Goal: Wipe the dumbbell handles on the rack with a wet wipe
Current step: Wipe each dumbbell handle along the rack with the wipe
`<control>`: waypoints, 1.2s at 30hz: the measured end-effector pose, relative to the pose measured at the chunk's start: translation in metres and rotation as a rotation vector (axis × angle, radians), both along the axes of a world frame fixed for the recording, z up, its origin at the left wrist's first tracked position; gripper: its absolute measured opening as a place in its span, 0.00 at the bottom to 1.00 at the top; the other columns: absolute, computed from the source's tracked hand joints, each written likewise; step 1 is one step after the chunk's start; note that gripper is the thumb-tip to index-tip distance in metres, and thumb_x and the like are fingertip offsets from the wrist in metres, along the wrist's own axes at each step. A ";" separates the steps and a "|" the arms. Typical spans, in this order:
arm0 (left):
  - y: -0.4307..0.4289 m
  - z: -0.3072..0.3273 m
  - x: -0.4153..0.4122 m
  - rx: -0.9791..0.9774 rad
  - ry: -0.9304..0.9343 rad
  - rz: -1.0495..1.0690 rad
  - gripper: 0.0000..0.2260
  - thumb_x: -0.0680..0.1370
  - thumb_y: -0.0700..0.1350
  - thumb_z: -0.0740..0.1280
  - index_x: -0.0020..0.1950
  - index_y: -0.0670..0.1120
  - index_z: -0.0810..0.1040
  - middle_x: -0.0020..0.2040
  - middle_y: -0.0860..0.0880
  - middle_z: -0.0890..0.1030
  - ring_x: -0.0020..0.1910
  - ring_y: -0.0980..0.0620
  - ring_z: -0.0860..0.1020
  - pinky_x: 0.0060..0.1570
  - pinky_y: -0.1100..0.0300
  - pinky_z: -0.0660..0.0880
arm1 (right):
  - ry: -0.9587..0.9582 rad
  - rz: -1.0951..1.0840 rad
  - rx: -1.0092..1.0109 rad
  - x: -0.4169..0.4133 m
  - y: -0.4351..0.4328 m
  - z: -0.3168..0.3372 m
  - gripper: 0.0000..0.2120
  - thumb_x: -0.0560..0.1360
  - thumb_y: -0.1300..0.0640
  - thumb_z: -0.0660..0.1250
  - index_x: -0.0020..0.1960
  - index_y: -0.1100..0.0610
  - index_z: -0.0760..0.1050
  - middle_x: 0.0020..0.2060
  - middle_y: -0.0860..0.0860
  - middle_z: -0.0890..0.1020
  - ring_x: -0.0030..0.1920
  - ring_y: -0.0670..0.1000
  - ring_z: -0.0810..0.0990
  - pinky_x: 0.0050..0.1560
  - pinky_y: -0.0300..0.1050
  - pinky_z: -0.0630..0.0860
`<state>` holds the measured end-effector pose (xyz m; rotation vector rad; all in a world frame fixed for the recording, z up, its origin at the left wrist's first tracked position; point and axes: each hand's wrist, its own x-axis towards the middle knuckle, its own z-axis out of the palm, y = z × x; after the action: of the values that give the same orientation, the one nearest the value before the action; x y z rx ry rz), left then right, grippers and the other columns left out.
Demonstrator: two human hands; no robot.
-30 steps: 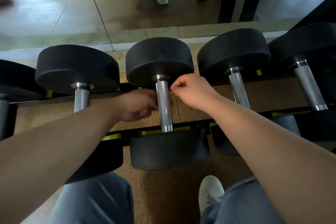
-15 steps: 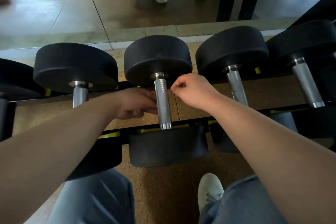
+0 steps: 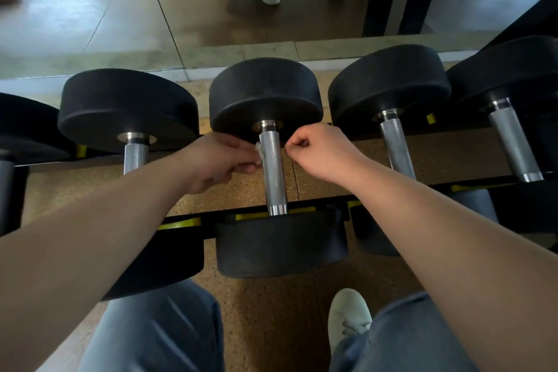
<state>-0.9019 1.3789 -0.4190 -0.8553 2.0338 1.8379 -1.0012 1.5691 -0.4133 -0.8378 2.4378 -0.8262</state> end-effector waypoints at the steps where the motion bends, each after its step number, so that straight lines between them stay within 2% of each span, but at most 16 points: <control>1: 0.001 0.000 0.001 -0.089 -0.003 -0.051 0.04 0.78 0.43 0.73 0.49 0.43 0.84 0.42 0.47 0.86 0.35 0.58 0.81 0.26 0.66 0.65 | 0.002 0.003 0.002 0.000 0.000 0.000 0.08 0.83 0.53 0.65 0.56 0.47 0.82 0.48 0.41 0.83 0.50 0.40 0.79 0.48 0.36 0.71; 5: 0.014 0.002 0.013 -0.330 -0.072 -0.401 0.10 0.75 0.49 0.77 0.41 0.44 0.83 0.33 0.50 0.82 0.31 0.58 0.77 0.30 0.62 0.69 | 0.017 0.015 0.015 0.001 0.000 0.000 0.08 0.83 0.53 0.65 0.56 0.48 0.83 0.48 0.41 0.83 0.50 0.40 0.79 0.51 0.38 0.72; 7: 0.020 0.004 0.016 -0.390 -0.075 -0.467 0.11 0.73 0.50 0.78 0.40 0.45 0.82 0.32 0.50 0.83 0.31 0.58 0.78 0.30 0.63 0.70 | 0.019 0.012 0.013 0.001 0.001 0.001 0.08 0.83 0.53 0.65 0.57 0.48 0.83 0.49 0.42 0.83 0.50 0.40 0.79 0.51 0.38 0.73; 9: 0.021 0.008 0.017 -0.394 -0.036 -0.394 0.11 0.72 0.51 0.79 0.41 0.45 0.83 0.32 0.50 0.82 0.31 0.57 0.78 0.30 0.62 0.71 | 0.019 0.013 0.004 0.001 0.001 0.002 0.08 0.83 0.53 0.65 0.56 0.48 0.83 0.48 0.41 0.83 0.49 0.40 0.79 0.50 0.37 0.73; 12: 0.022 0.010 0.011 -0.402 0.084 -0.123 0.13 0.70 0.55 0.79 0.44 0.47 0.83 0.34 0.51 0.82 0.32 0.58 0.77 0.31 0.62 0.72 | 0.025 0.013 -0.018 0.001 0.000 0.003 0.08 0.83 0.53 0.65 0.56 0.47 0.82 0.47 0.40 0.82 0.48 0.38 0.79 0.47 0.33 0.72; 15: 0.030 0.007 0.003 -0.482 0.234 0.008 0.12 0.71 0.54 0.79 0.43 0.49 0.81 0.37 0.53 0.80 0.35 0.58 0.77 0.35 0.62 0.72 | 0.034 0.023 -0.025 0.001 -0.002 0.004 0.08 0.82 0.53 0.65 0.55 0.47 0.83 0.47 0.41 0.83 0.48 0.39 0.80 0.48 0.36 0.74; 16: 0.033 0.007 0.003 -0.487 0.247 -0.034 0.11 0.70 0.53 0.80 0.41 0.50 0.81 0.37 0.54 0.80 0.37 0.58 0.77 0.37 0.62 0.72 | 0.038 0.022 -0.030 0.001 -0.003 0.005 0.08 0.82 0.53 0.65 0.55 0.47 0.83 0.47 0.41 0.83 0.48 0.40 0.80 0.49 0.36 0.75; 18: 0.037 0.007 0.008 -0.523 0.214 -0.255 0.11 0.69 0.52 0.81 0.37 0.51 0.80 0.36 0.55 0.80 0.38 0.60 0.78 0.38 0.65 0.72 | 0.041 0.007 -0.052 0.000 -0.002 0.005 0.08 0.82 0.52 0.65 0.54 0.46 0.83 0.48 0.40 0.84 0.49 0.39 0.80 0.48 0.35 0.75; 20: 0.037 0.007 0.016 -0.613 0.199 -0.492 0.12 0.67 0.54 0.82 0.34 0.52 0.80 0.35 0.57 0.81 0.37 0.63 0.78 0.35 0.69 0.72 | 0.043 0.003 -0.063 -0.001 -0.001 0.006 0.08 0.82 0.52 0.66 0.54 0.46 0.83 0.48 0.40 0.84 0.50 0.39 0.80 0.47 0.32 0.72; 22: 0.035 0.006 0.020 -0.690 0.219 -0.605 0.13 0.66 0.56 0.81 0.35 0.53 0.80 0.36 0.57 0.81 0.37 0.64 0.79 0.35 0.69 0.73 | 0.045 0.014 -0.059 -0.001 -0.001 0.006 0.08 0.82 0.52 0.66 0.55 0.47 0.83 0.48 0.40 0.84 0.50 0.38 0.80 0.47 0.31 0.71; 24: 0.035 0.005 0.019 -0.751 0.280 -0.548 0.13 0.67 0.57 0.81 0.35 0.53 0.80 0.35 0.57 0.81 0.37 0.64 0.79 0.35 0.69 0.73 | 0.046 0.029 -0.055 0.001 -0.001 0.006 0.08 0.82 0.53 0.66 0.55 0.47 0.83 0.47 0.40 0.83 0.49 0.39 0.80 0.47 0.32 0.72; 28: 0.035 0.006 0.008 -0.846 0.396 -0.190 0.12 0.69 0.54 0.80 0.38 0.54 0.78 0.36 0.57 0.79 0.36 0.67 0.76 0.34 0.76 0.69 | 0.046 0.034 -0.075 0.002 -0.002 0.007 0.06 0.81 0.54 0.68 0.54 0.47 0.83 0.44 0.40 0.83 0.46 0.38 0.80 0.44 0.32 0.72; 32: 0.036 0.007 0.004 -0.710 0.308 -0.053 0.11 0.71 0.54 0.80 0.40 0.51 0.80 0.36 0.57 0.79 0.33 0.65 0.75 0.32 0.74 0.68 | 0.048 0.123 -0.181 0.005 -0.001 0.012 0.12 0.78 0.60 0.69 0.56 0.45 0.82 0.47 0.42 0.83 0.49 0.39 0.81 0.49 0.33 0.76; 34: 0.034 0.008 0.003 -0.510 0.252 -0.006 0.08 0.73 0.52 0.78 0.41 0.50 0.84 0.32 0.58 0.79 0.29 0.63 0.74 0.31 0.69 0.68 | 0.055 0.209 -0.185 0.005 0.001 0.014 0.13 0.77 0.59 0.71 0.55 0.43 0.81 0.46 0.43 0.83 0.50 0.40 0.81 0.52 0.35 0.77; 36: 0.030 0.013 0.002 -0.253 0.195 0.047 0.06 0.75 0.47 0.76 0.45 0.45 0.85 0.30 0.54 0.77 0.28 0.58 0.70 0.27 0.64 0.65 | 0.114 0.251 -0.156 0.005 0.000 0.013 0.12 0.76 0.56 0.74 0.57 0.43 0.80 0.46 0.42 0.82 0.49 0.39 0.80 0.51 0.34 0.77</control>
<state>-0.8995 1.4088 -0.4060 -0.8198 2.4272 1.7734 -0.9966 1.5691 -0.4008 -1.2511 2.3199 -0.9022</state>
